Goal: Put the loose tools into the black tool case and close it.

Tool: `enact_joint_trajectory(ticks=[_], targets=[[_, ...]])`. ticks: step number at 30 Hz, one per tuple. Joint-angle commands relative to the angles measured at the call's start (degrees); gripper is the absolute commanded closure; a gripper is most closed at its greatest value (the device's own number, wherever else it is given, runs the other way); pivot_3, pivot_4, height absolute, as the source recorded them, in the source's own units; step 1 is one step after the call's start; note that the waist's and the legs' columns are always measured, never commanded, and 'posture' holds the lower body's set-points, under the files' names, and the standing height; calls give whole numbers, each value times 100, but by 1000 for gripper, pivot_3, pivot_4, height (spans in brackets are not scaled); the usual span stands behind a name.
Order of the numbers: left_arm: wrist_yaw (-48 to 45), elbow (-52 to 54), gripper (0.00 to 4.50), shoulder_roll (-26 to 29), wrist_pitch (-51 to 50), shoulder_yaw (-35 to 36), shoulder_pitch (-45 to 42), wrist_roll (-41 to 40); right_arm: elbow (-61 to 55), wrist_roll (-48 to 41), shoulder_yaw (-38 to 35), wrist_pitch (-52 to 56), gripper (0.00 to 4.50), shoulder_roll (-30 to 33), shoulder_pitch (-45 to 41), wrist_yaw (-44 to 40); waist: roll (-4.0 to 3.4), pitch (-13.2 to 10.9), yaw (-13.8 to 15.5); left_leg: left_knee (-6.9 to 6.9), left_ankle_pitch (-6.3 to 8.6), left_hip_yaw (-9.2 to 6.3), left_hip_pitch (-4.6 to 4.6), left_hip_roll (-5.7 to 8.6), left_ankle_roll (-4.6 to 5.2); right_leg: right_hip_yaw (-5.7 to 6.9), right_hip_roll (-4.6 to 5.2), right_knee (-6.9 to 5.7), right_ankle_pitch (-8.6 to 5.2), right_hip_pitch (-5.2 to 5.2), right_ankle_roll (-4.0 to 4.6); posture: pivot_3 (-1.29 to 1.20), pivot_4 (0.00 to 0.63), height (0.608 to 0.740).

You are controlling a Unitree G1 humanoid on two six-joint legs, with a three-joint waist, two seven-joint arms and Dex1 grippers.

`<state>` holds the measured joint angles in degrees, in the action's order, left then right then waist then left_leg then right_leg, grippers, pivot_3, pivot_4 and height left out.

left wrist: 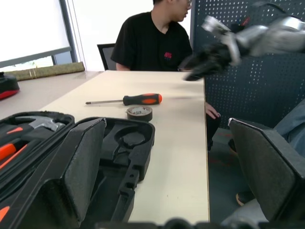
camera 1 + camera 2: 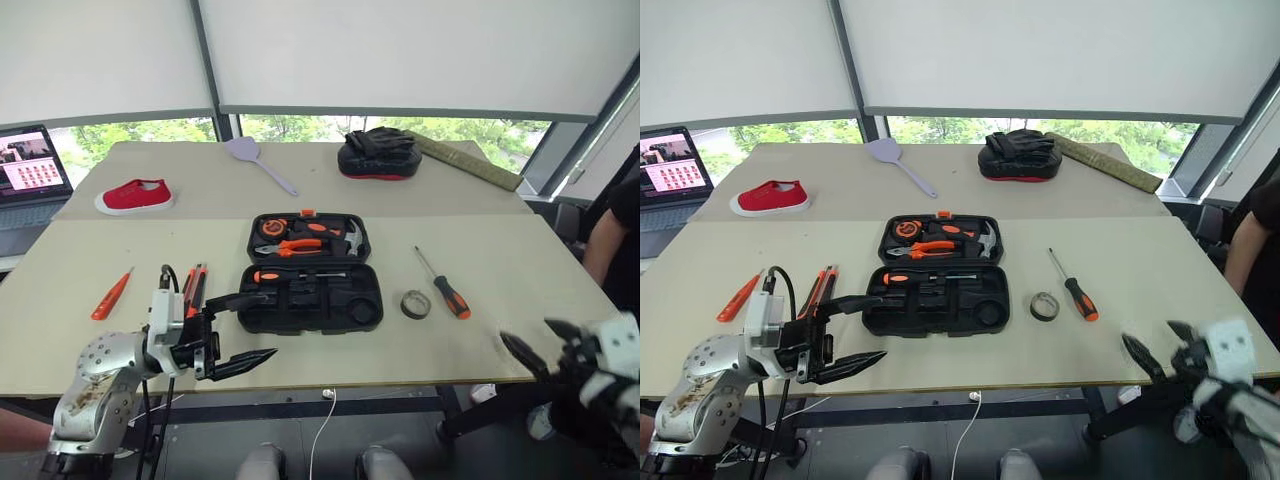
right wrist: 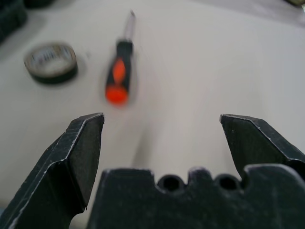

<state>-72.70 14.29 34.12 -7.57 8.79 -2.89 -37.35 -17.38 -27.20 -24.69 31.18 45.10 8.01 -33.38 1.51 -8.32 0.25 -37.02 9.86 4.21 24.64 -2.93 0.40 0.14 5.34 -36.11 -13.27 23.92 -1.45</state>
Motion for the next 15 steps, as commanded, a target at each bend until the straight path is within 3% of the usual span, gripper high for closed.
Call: enact_joint_trajectory(ticks=[1,5,7,12,15], targets=[[11,43,84,-1,19,-93,-233,-22,157,209,819,1266,0,623,-764,22,0,0,52,0,-5,1,7,2,8,-2,-2,2,-3,2,-2,0,150,740],[13,-91,84,68,192,-62,-248,160,589,393,1489,1941,0,679,-1715,141,3,3,48,2,-5,3,36,7,34,-9,-4,6,-3,18,21,0,150,740],[4,-253,84,118,262,71,-247,192,834,488,1767,2104,0,640,-2073,118,4,2,43,2,3,5,49,12,41,-17,-5,7,14,29,-12,0,150,740],[-209,-318,84,212,332,49,-149,159,1610,703,2139,1869,0,348,-2645,11,7,0,36,2,7,7,52,10,47,-15,-8,10,13,31,-16,0,150,740],[-191,-260,0,163,330,-42,-150,172,1958,860,2299,1689,562,203,-2851,-52,7,0,43,-1,7,8,52,11,46,-17,-8,10,12,27,-15,0,150,740]])
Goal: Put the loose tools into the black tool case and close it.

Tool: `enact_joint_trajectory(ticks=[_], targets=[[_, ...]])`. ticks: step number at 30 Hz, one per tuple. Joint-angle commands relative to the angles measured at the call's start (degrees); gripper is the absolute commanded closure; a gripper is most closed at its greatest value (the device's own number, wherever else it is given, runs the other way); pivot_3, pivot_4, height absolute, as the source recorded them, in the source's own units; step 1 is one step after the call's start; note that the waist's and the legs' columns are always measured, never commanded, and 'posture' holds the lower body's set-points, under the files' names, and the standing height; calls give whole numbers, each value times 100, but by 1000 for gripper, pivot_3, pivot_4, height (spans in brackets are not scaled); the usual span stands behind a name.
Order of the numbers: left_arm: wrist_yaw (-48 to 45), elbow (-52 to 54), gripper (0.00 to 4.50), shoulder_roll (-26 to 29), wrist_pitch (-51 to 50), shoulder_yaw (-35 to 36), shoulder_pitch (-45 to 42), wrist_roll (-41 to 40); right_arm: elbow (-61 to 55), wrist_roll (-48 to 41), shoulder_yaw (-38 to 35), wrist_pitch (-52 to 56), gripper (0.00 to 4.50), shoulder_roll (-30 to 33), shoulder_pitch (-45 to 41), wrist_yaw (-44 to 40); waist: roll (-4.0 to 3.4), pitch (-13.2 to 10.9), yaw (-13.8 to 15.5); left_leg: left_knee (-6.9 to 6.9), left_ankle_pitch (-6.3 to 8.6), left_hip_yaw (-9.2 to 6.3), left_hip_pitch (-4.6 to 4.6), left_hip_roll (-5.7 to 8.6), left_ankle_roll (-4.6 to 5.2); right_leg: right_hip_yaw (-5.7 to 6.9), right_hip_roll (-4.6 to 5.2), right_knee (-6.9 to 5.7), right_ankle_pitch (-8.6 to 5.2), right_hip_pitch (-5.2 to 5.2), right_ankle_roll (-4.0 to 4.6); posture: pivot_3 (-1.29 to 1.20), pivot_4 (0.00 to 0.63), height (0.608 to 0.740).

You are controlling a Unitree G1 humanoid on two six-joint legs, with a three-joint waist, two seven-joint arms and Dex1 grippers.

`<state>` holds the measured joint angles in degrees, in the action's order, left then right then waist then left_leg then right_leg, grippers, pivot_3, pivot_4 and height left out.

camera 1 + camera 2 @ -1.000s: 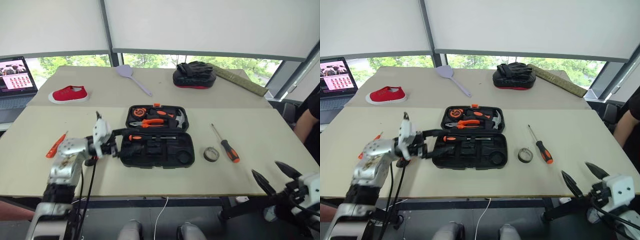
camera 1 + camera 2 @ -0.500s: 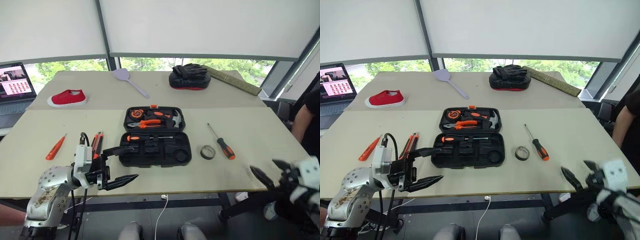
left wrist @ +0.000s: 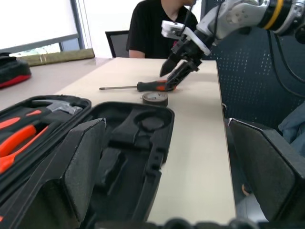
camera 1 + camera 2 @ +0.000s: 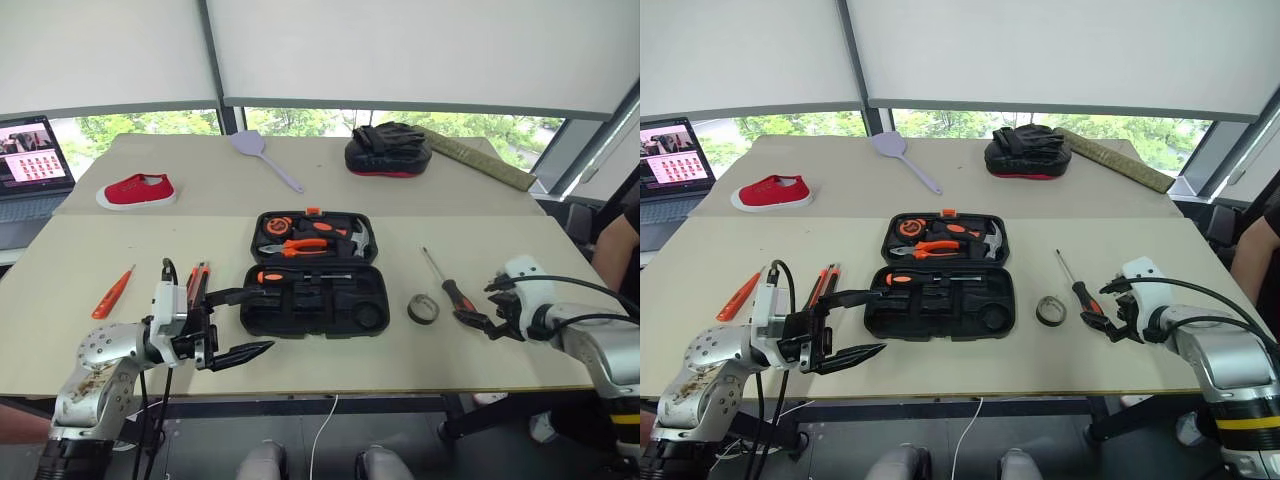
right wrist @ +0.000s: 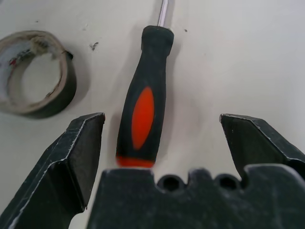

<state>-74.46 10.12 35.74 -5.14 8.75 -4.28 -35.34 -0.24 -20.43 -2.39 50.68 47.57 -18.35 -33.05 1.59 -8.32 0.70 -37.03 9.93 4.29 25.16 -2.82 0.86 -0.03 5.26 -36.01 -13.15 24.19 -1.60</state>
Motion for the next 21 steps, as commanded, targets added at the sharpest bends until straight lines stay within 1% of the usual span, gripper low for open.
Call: enact_joint_trajectory(ticks=[1,2,3,4,5,6,8,9,11,13,15,17,20,21], targets=[[-6,173,0,-17,82,-61,-13,-21,310,226,102,-299,939,-81,-264,-102,0,0,-9,-3,0,0,0,0,0,-2,0,-1,0,0,0,0,150,740],[4,196,0,-31,79,-84,-9,-14,352,254,121,-317,1226,-106,-300,-111,0,0,-14,-3,0,2,-1,0,0,-5,-1,0,0,-1,0,0,150,740],[16,217,0,-39,78,-104,-1,-8,383,281,128,-328,1671,-128,-325,-121,0,0,-16,-6,0,2,-1,-1,0,-6,-2,-1,0,-1,0,0,150,740],[21,244,0,-37,72,-120,16,-10,389,303,132,-333,1969,-140,-331,-126,0,0,-18,-7,0,2,-2,-1,0,-6,-2,-1,0,-2,0,0,150,740],[26,254,0,-37,70,-137,21,-9,409,327,136,-345,2374,-150,-340,-136,0,0,-17,-8,-1,3,-2,-2,0,-8,-3,-1,0,-1,-1,0,150,740],[47,278,0,-42,68,-130,42,-22,385,341,16,-306,2610,-207,-321,10,0,0,-15,-8,-1,3,-2,-2,0,-8,-3,-2,0,-1,-1,0,150,740],[235,337,0,-109,5,-29,60,-126,288,414,-314,-387,3395,-321,-257,392,0,0,-13,-9,-1,3,-2,-2,0,-8,-3,-2,2,-1,-2,0,150,740],[344,376,0,-134,-56,23,64,-189,217,426,-433,-547,3494,-350,-216,445,0,0,-2,-9,-1,4,-2,-2,0,-9,-2,-2,4,-1,-5,0,150,740],[474,420,0,-152,-108,99,85,-237,63,393,-555,-1146,3480,-408,-159,252,0,0,5,-9,-1,5,0,0,0,-10,0,-2,6,0,-9,0,150,740],[664,446,0,-199,-105,197,131,-234,-77,336,-441,-1987,3480,-382,-246,-341,-1,0,-15,-8,-1,7,0,0,0,-13,-1,-1,6,3,-11,0,150,740],[1028,450,0,-294,-22,343,167,-101,2,327,-127,-3028,3480,-415,-652,-1215,-2,-1,-88,-6,0,10,-2,-4,0,-19,-9,-2,4,5,-19,0,150,740],[1313,413,0,-335,27,407,187,90,245,492,229,-3625,3480,-469,-1116,-1753,-3,-3,-170,-5,0,10,-7,-9,0,-27,-18,-5,2,8,-26,0,150,740],[2093,338,0,-413,-247,431,420,493,1140,1274,1493,-4467,3480,-908,-2448,-2770,-3,-4,-262,0,0,10,-34,-16,0,-45,-37,-10,-2,1,-32,0,150,740],[2252,338,0,-430,-316,420,470,563,1401,1461,1736,-4699,3480,-1000,-2706,-2980,-2,-5,-293,5,0,11,-45,-16,0,-57,-43,-10,1,0,-29,0,150,740]])
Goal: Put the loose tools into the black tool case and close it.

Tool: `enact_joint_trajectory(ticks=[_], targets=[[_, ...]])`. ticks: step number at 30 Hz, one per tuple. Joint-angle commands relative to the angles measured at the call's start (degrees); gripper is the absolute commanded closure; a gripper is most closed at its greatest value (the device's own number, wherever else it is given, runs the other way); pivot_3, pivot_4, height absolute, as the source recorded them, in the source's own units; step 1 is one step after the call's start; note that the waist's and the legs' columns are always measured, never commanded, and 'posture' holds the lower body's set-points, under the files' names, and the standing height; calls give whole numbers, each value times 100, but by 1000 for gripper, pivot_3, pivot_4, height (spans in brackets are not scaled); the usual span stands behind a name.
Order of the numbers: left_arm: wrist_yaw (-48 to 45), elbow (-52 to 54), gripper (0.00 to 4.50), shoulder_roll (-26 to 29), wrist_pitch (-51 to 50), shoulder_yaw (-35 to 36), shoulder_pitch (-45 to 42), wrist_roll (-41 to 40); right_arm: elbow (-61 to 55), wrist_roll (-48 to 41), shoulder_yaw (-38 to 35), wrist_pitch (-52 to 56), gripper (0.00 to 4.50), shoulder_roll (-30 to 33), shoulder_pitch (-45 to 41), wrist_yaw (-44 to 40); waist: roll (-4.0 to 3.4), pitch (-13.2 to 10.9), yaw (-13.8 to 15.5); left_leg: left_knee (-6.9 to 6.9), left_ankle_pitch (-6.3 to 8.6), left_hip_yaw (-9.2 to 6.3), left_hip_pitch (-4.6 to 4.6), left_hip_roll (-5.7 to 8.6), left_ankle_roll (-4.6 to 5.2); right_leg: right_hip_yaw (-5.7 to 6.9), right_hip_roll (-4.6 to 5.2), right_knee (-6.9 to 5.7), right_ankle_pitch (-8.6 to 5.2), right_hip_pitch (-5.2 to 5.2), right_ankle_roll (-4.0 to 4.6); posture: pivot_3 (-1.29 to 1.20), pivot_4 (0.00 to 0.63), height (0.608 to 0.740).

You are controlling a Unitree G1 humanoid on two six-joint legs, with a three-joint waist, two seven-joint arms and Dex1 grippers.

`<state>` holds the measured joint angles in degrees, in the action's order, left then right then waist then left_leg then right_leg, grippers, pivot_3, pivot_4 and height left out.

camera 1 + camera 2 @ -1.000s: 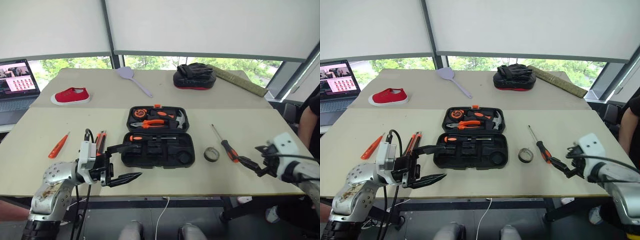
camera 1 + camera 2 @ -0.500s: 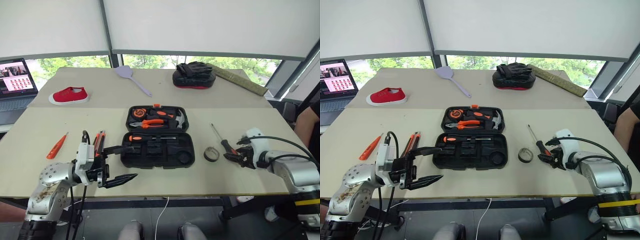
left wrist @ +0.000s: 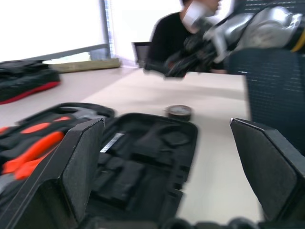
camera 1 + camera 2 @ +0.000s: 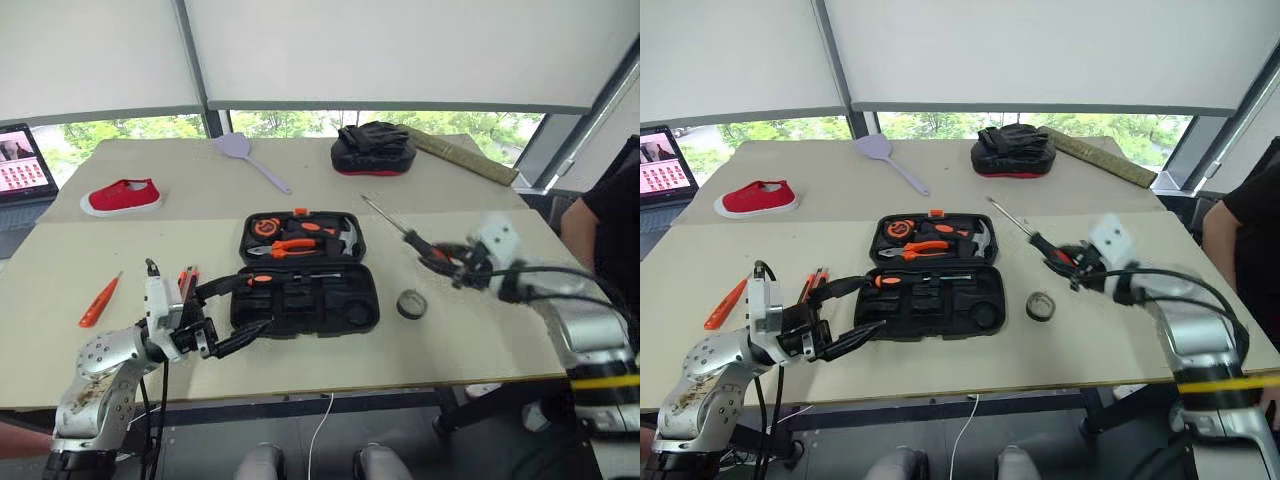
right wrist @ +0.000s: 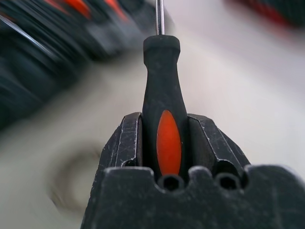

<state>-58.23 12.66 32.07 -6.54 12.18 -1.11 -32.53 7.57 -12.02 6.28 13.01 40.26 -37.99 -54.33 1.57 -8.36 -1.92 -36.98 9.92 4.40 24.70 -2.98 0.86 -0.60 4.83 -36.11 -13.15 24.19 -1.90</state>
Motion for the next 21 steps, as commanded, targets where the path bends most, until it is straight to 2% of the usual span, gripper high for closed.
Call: enact_joint_trajectory(ticks=[1,5,10,14,21], targets=[[690,88,0,-82,-187,49,185,316,882,761,1019,-1146,3480,-351,-925,-990,3,-1,-37,5,0,-4,-4,-1,0,1,-4,-1,0,-4,1,0,150,740],[981,168,0,-132,-149,-33,431,592,2005,1433,1703,-1733,3480,-850,-1725,-1327,11,-4,98,11,3,0,7,-5,-5,5,-4,0,14,8,44,0,150,740],[1100,294,0,-115,-188,-15,467,535,2822,1929,1948,-2045,3480,-1080,-2085,-1325,12,-7,171,10,6,9,32,10,-11,7,19,2,14,23,39,0,150,740],[1121,278,0,-74,-177,26,452,520,3111,2154,1961,-2229,3480,-1208,-2169,-1247,12,-7,155,10,6,12,29,12,-12,8,24,1,15,22,38,0,150,740],[959,238,0,-59,-62,59,359,401,3150,2231,1871,-1853,3480,-1367,-2066,-1324,11,-7,102,11,6,14,21,6,-12,7,19,-8,14,22,42,0,150,740]])
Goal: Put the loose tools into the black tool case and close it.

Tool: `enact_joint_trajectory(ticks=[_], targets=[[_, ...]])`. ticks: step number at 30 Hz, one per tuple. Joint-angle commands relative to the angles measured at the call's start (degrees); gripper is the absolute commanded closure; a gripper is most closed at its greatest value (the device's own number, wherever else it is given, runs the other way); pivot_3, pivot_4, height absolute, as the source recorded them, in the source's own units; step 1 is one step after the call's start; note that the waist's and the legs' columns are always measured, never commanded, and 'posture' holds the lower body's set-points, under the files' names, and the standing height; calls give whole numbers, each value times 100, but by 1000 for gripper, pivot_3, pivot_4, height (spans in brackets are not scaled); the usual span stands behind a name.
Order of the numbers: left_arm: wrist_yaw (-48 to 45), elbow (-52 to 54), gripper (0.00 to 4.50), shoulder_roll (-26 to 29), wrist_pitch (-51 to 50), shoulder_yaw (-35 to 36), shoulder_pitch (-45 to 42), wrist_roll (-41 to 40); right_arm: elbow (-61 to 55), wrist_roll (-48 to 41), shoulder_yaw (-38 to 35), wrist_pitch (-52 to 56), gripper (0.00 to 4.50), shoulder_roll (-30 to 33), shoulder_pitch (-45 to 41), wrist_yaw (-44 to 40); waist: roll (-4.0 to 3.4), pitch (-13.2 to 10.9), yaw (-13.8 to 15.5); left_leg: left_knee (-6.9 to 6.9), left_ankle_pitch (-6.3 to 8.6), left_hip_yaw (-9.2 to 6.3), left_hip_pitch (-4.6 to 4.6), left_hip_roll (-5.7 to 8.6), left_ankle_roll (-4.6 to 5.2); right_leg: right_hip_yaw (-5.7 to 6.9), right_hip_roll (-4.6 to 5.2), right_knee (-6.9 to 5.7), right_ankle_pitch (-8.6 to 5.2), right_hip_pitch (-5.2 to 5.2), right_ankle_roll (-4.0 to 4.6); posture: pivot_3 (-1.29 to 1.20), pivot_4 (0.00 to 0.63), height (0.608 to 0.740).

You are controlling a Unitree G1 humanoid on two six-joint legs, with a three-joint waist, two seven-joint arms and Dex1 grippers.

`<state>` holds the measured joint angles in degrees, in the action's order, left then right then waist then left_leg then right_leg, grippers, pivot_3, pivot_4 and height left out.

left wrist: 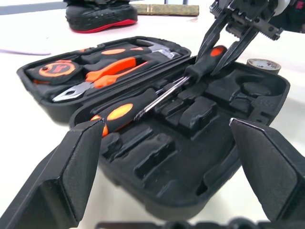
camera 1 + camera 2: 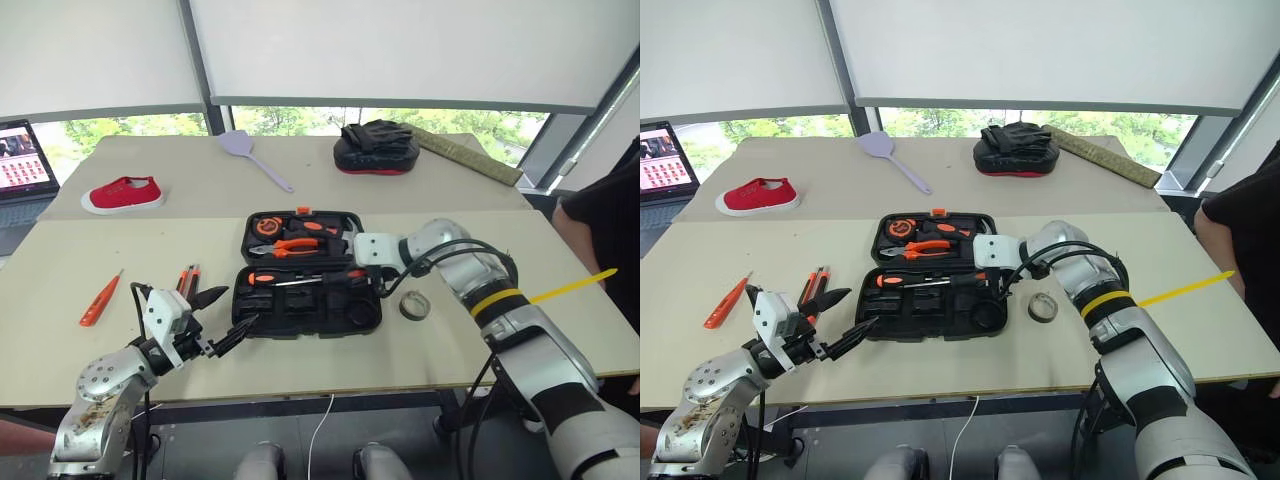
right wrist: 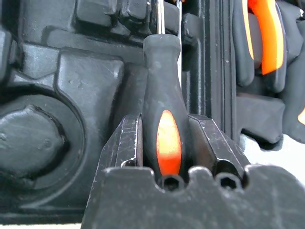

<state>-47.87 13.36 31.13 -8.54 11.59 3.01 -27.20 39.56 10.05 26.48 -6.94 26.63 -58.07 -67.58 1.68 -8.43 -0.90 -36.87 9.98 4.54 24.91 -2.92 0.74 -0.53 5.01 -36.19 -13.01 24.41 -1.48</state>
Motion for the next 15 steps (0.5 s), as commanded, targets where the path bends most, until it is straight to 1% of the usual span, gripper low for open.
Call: enact_joint_trajectory(ticks=[1,2,4,8,9,13,15], targets=[[-80,161,0,37,142,125,-50,-121,-21,37,-174,100,3480,-18,-49,85,0,0,2,0,0,1,-1,0,0,0,0,0,0,0,0,0,150,740],[-85,152,0,37,147,130,-51,-114,-6,50,-171,124,3480,-14,-44,86,0,0,1,0,0,1,-1,0,0,0,1,0,0,-1,0,0,150,740],[-97,126,0,43,149,135,-66,-104,16,47,-182,-76,2472,6,-45,98,0,0,1,0,0,2,-1,0,0,0,1,0,0,-1,0,0,150,740],[-112,56,0,51,166,142,-94,-70,-45,-264,-368,-752,1231,67,-93,-204,-1,-1,8,0,-1,4,-1,2,-1,-1,3,2,0,0,0,0,150,740],[-120,35,0,54,172,144,-99,-62,-18,-431,-507,-892,880,74,-146,-289,-1,-1,9,0,0,4,-1,2,-1,-1,3,2,0,-1,-1,0,150,740],[-150,-51,0,53,213,139,-113,-28,60,-1609,-1257,-850,880,-3,-320,-1324,0,-2,6,1,0,4,-1,1,-1,-1,2,4,0,-2,-1,0,150,740],[-156,-105,0,47,251,135,-127,0,65,-1962,-1510,-536,880,-135,-298,-1431,0,-2,6,1,0,4,-1,1,-1,-1,2,4,0,-4,-1,0,150,740]])
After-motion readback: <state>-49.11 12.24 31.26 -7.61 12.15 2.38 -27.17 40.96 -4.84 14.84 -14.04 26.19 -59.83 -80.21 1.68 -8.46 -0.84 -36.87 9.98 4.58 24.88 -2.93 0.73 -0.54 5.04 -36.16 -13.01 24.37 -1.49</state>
